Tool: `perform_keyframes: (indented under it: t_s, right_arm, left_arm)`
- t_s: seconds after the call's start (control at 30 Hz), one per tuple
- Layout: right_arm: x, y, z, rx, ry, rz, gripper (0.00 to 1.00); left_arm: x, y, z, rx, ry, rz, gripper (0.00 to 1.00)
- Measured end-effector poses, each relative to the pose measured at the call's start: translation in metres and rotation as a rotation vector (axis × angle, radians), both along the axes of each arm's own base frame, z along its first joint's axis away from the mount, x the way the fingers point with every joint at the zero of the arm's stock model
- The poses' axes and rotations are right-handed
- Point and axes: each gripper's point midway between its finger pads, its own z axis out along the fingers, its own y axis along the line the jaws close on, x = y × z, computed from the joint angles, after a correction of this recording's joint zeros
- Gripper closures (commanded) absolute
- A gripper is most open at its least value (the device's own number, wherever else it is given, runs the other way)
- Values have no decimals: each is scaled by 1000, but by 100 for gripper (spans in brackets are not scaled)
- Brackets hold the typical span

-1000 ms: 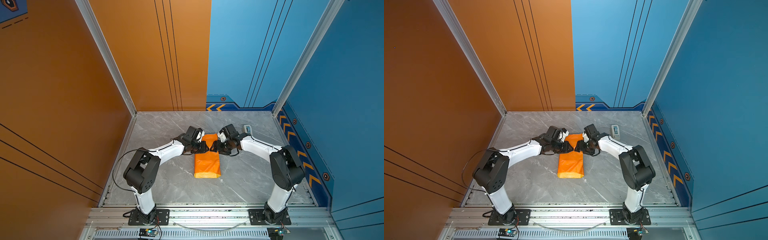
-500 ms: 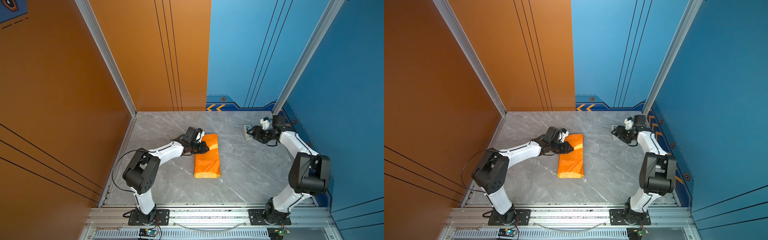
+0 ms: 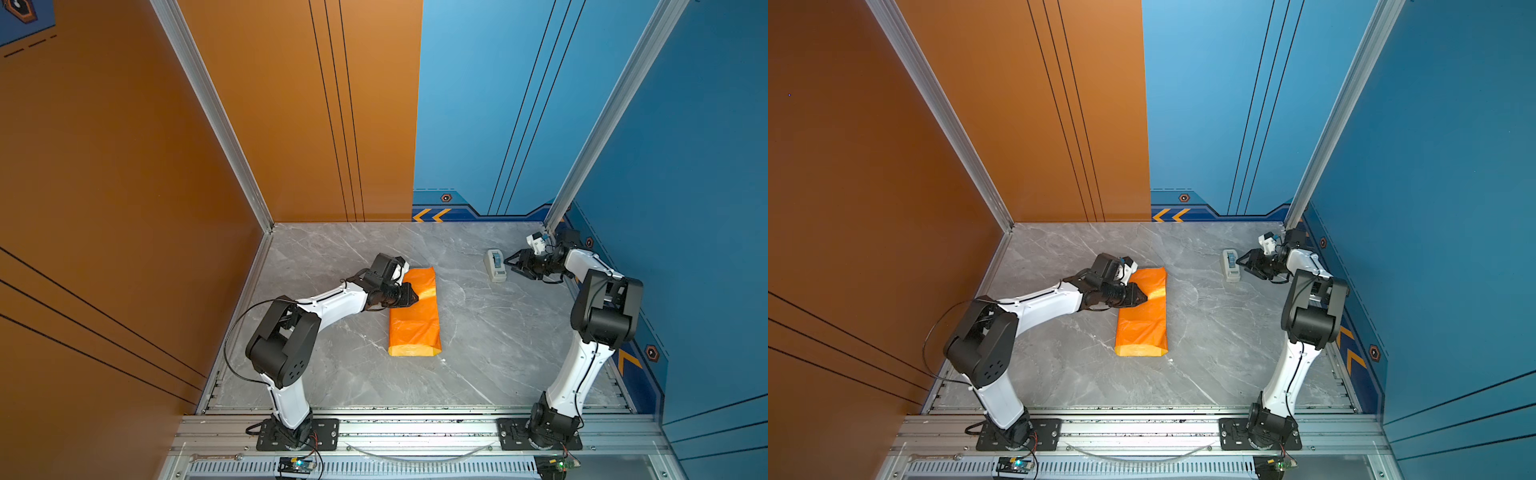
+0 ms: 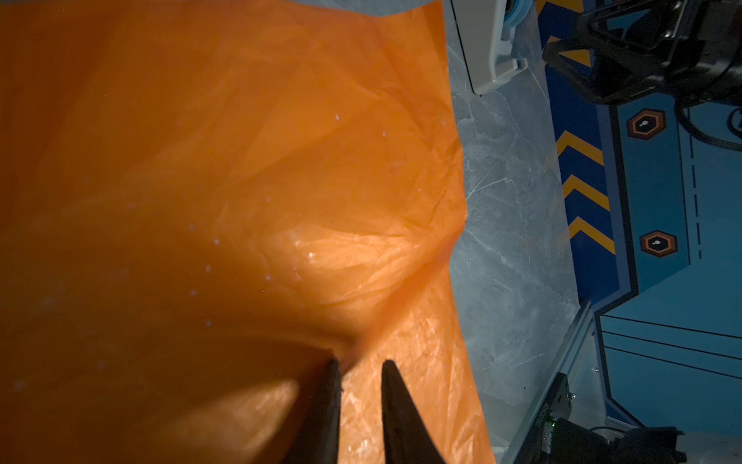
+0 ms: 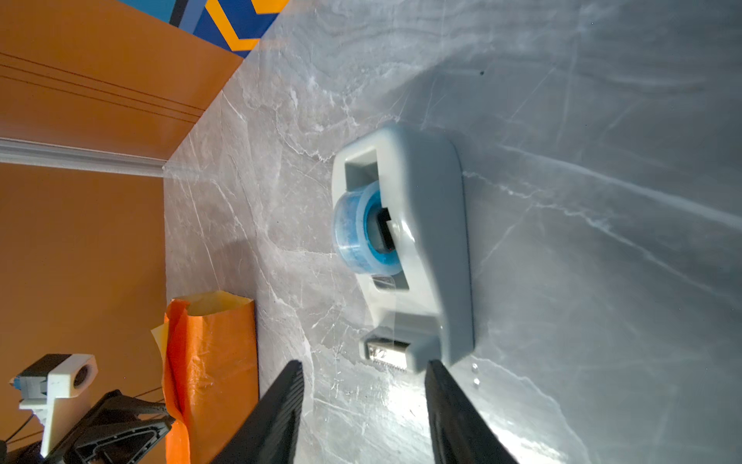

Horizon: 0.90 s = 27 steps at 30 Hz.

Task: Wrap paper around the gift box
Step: 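Move the right gripper to the white tape dispenser while the left holds the paper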

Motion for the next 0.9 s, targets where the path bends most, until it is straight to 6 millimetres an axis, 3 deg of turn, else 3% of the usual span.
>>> perform_keyframes:
  t_s: [0.27,0.63,0.9]
  right_arm:
    - [6,10,-22,29,23,66,52]
    - [15,17,-19,64,-1,119,60]
    - [17,20,-18,73,7,138,55]
  left_arm:
    - [0,0,0,0,0,1,79]
    - [1,2,0,-1,0,5,79]
    - [2,2,0,-1,1,5,79]
